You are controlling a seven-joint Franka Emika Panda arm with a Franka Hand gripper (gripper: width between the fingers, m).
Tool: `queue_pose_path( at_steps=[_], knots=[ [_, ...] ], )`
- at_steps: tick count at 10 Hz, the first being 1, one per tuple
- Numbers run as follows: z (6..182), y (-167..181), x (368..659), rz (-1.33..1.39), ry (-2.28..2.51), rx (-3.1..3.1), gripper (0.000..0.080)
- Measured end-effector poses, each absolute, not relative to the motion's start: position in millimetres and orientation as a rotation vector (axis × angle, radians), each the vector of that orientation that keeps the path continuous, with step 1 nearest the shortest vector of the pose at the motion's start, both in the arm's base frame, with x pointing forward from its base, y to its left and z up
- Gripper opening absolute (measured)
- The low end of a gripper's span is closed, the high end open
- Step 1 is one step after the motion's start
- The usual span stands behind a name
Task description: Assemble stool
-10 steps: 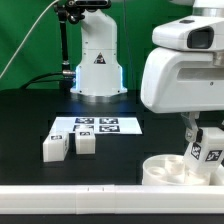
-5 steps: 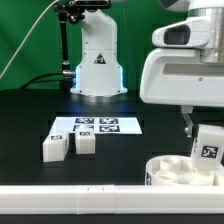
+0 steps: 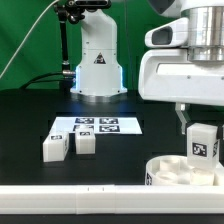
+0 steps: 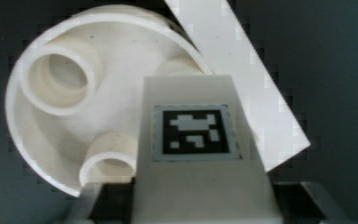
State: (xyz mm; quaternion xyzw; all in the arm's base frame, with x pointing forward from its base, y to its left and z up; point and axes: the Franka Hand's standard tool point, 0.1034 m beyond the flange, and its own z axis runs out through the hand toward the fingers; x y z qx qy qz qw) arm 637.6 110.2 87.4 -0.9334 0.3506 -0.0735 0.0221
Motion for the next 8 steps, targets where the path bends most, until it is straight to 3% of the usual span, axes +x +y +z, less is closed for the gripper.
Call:
queue_pose_path(
  at_steps=[8],
  knots=[
    [86.3, 105.6, 634.6, -0.141, 1.816, -2.431, 0.0340]
  ],
)
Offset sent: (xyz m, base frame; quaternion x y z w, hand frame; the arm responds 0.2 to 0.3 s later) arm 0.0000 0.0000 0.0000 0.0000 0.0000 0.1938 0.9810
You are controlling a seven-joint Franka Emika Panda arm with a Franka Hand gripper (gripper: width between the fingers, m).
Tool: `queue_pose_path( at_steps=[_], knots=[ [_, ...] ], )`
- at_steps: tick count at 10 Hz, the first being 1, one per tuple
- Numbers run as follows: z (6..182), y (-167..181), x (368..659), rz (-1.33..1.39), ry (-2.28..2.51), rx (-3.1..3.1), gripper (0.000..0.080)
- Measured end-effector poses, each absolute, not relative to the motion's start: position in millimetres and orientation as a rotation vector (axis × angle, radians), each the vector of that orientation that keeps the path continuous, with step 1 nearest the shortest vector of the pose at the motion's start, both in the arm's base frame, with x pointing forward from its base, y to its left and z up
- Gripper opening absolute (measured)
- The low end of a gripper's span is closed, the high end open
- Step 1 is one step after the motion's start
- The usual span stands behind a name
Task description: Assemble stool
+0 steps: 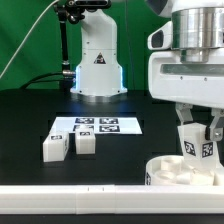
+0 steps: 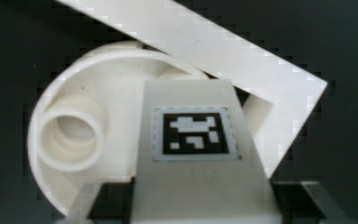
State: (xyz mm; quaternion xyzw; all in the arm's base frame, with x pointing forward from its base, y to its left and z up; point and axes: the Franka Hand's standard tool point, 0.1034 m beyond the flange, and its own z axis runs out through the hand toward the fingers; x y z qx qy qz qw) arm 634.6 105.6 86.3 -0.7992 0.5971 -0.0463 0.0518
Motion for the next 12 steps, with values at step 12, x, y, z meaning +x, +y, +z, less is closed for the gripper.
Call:
queue_pose_path(
  at_steps=[12],
  knots=[
    [84.3, 118, 633, 0.070, 2.519, -1.455, 0.0340]
  ],
)
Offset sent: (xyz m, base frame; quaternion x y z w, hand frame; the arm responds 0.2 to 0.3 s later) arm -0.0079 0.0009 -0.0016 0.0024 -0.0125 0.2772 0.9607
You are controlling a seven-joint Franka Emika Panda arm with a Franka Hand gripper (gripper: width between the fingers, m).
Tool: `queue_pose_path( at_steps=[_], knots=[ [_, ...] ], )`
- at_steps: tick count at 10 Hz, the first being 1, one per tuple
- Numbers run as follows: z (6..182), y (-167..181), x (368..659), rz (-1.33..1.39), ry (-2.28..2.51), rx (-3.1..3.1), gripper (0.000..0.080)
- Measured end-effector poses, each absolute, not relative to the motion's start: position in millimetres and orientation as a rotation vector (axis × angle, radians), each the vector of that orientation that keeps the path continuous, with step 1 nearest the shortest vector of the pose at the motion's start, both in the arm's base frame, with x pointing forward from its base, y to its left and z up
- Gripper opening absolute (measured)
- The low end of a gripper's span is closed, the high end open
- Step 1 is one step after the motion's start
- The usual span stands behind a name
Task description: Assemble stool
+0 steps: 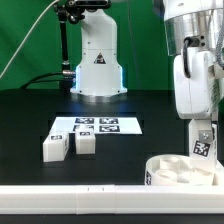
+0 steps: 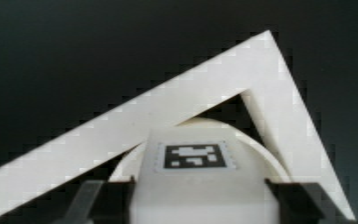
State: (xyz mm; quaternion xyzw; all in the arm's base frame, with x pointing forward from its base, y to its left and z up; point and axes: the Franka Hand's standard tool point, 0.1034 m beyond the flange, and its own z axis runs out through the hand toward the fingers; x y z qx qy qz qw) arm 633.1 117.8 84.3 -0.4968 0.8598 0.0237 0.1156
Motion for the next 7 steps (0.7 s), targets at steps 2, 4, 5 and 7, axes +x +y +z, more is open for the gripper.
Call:
queue_pose_path(
  at_steps=[2, 4, 5, 7],
  knots=[
    [83.5, 120, 632, 0.075, 2.505, -1.469, 0.0408],
    [88.7, 120, 634, 0.069, 2.468, -1.521, 0.0565],
    [98.2, 122, 635, 0.059, 2.425, -1.560, 0.0631],
    [110.2, 123, 639, 0.033, 2.348, -1.627, 0.0646]
  ],
)
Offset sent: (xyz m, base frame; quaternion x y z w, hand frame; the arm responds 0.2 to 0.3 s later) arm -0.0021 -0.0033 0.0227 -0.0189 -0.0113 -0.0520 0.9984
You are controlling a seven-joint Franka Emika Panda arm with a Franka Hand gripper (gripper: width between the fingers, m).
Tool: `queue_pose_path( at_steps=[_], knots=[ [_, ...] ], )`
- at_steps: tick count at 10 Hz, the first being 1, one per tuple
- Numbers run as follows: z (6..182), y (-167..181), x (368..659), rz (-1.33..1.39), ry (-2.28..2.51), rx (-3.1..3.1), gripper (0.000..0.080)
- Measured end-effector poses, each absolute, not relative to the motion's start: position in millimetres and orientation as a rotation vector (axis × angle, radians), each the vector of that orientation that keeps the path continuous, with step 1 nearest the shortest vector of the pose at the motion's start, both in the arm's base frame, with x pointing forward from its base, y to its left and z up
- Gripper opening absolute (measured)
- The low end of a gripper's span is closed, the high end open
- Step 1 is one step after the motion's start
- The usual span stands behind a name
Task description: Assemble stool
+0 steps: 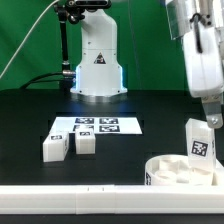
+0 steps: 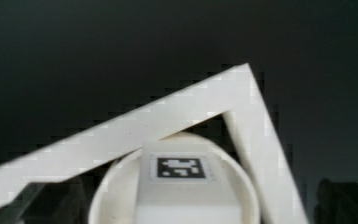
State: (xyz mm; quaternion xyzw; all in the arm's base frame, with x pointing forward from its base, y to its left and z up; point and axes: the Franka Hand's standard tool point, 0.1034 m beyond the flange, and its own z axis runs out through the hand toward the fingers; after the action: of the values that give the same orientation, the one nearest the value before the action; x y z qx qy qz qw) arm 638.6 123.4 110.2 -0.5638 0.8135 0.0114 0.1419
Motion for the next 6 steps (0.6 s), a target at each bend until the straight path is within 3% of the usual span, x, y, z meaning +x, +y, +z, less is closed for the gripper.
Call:
queue_pose_path(
  at_steps=[6],
  knots=[
    [107.7, 125.8, 630.7, -0.006, 1.793, -2.318, 0.0648]
  ],
)
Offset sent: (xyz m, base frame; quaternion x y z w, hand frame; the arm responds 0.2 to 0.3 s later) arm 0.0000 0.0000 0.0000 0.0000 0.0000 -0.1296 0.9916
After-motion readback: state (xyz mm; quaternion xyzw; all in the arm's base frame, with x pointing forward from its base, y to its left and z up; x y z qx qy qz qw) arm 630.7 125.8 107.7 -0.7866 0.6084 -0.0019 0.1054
